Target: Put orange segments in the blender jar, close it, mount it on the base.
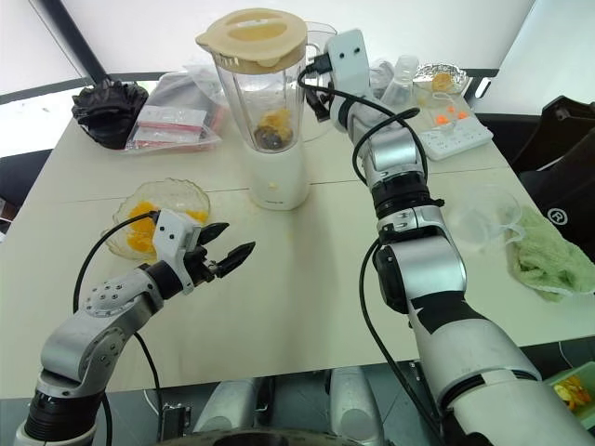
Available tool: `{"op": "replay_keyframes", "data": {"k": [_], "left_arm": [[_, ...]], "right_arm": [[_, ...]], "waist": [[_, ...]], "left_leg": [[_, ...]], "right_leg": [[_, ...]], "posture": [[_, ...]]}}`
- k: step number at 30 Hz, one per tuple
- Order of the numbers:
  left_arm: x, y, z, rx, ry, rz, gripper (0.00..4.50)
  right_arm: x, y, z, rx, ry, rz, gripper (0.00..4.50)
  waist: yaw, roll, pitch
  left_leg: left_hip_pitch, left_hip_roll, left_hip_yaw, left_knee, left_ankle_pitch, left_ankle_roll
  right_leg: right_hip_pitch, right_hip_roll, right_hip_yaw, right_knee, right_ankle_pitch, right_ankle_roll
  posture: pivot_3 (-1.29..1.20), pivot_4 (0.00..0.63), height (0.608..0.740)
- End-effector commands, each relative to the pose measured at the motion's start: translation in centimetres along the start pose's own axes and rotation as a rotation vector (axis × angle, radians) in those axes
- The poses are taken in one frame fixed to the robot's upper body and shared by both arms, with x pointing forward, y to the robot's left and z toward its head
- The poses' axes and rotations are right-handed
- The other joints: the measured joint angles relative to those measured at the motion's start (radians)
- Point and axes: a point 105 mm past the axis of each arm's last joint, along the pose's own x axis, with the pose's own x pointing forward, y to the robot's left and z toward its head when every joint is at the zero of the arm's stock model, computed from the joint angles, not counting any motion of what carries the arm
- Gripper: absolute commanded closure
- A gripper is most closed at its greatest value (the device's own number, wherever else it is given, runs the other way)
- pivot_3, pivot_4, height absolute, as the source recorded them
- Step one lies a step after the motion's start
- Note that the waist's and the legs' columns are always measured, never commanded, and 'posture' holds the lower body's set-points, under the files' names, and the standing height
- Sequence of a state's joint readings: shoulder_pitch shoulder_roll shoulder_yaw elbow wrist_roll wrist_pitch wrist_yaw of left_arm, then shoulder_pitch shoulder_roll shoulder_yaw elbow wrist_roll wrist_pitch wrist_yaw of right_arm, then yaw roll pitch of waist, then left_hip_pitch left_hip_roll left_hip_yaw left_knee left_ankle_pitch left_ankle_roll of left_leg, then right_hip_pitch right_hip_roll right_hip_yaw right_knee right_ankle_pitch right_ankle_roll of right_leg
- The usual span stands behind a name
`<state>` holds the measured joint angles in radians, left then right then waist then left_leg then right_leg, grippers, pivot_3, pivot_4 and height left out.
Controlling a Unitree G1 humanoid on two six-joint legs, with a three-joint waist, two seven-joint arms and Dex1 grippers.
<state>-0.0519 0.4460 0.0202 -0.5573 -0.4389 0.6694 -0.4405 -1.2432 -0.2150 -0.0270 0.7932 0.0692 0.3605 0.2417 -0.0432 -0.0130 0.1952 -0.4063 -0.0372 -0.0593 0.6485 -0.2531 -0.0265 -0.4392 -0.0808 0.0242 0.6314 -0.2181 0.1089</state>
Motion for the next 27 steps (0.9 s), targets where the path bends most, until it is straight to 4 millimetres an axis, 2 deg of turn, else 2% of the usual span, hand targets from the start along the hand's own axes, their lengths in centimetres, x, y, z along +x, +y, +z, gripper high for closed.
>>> {"op": "replay_keyframes", "data": {"k": [1, 4, 7, 10, 13, 16, 20, 27], "left_arm": [[0.1, -0.1, 0.9, 0.029, -0.035, -0.004, 0.71], [0.1, -0.1, 1.0, 0.030, -0.035, -0.005, 0.71], [0.0, -0.1, 1.0, 0.029, -0.035, -0.010, 0.71], [-0.2, 0.1, 1.3, 0.019, -0.035, -0.015, 0.71], [-0.5, 0.7, 1.8, 0.013, -0.047, 0.001, 0.71], [-0.9, 1.3, 2.2, 0.049, -0.042, 0.001, 0.71], [-1.6, 2.4, 2.8, 0.066, -0.041, 0.010, 0.71], [-2.5, 2.9, 3.3, 0.107, -0.033, -0.005, 0.71]], "right_arm": [[-0.3, -0.7, 1.7, -0.041, -0.060, -0.019, 0.03], [-0.7, -1.2, 1.0, -0.062, -0.044, -0.023, 0.03], [-1.7, -1.4, -0.7, -0.123, -0.008, 0.022, 0.03], [-4.2, -1.0, -3.0, -0.166, 0.030, 0.147, 0.03], [-7.5, -1.0, -4.2, -0.159, 0.040, 0.276, 0.03], [-10.9, -1.0, -4.4, -0.125, 0.037, 0.414, 0.03], [-15.4, -1.3, -3.4, -0.069, 0.021, 0.578, 0.03], [-19.4, -2.9, -3.5, -0.028, 0.084, 0.639, 0.03]], "waist": [[-0.002, 0.000, 0.000], [-0.001, 0.000, 0.000], [0.004, 0.000, 0.000], [0.010, 0.000, 0.000], [0.018, 0.000, 0.000], [0.021, 0.000, 0.000], [0.025, 0.000, 0.000], [0.030, 0.000, 0.000]], "left_leg": [[0.000, 0.000, 0.000, 0.000, 0.000, 0.000], [0.000, 0.000, 0.000, 0.000, 0.000, 0.000], [0.000, 0.000, 0.000, 0.000, 0.000, 0.000], [0.000, 0.000, 0.000, 0.000, 0.000, 0.000], [-0.001, 0.000, 0.000, 0.001, 0.000, 0.000], [0.000, 0.000, 0.000, 0.001, 0.000, 0.000], [0.002, 0.001, 0.000, 0.002, 0.000, 0.000], [0.010, 0.001, 0.001, 0.002, 0.000, 0.000]], "right_leg": [[0.000, 0.000, 0.000, 0.000, 0.000, 0.000], [0.000, 0.000, 0.000, 0.000, 0.000, 0.000], [0.000, 0.000, 0.000, 0.000, 0.000, 0.000], [0.001, 0.000, 0.000, -0.001, 0.000, 0.000], [0.001, 0.000, -0.001, -0.001, 0.000, 0.000], [0.001, 0.000, -0.001, -0.001, 0.000, 0.000], [0.004, 0.001, -0.002, -0.001, 0.000, 0.000], [0.015, 0.001, -0.002, -0.005, -0.003, -0.003]], "posture": [[0.00, 0.150, 0.740], [0.00, 0.150, 0.740], [0.00, 0.150, 0.740], [0.00, 0.150, 0.740], [0.00, 0.150, 0.740], [0.00, 0.150, 0.740], [0.00, 0.150, 0.740], [0.00, 0.150, 0.740]]}}
